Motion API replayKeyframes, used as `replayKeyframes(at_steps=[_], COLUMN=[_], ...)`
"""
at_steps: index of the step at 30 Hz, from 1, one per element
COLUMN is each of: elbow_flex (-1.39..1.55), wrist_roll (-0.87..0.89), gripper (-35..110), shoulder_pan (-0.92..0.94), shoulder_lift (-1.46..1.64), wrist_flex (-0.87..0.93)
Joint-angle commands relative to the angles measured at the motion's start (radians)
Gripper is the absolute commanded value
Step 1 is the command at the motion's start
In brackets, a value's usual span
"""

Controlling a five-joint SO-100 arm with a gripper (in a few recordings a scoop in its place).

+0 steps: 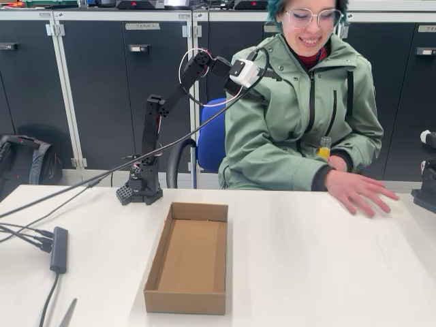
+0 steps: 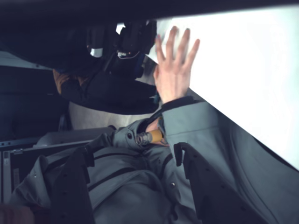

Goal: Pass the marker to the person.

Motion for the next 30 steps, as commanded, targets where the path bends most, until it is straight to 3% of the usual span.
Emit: replayKeyframes(at_steps=[1, 26, 30], elbow_flex=[-0.012, 0.006, -0.02], wrist_roll=[-0.005, -0.023, -0.035], gripper=[40, 39, 39], shoulder_pan=[0.011, 0.026, 0.028], shoulder_lift=[0.015, 0.049, 0.041], wrist_flex=[-0.025, -0.083, -0.014])
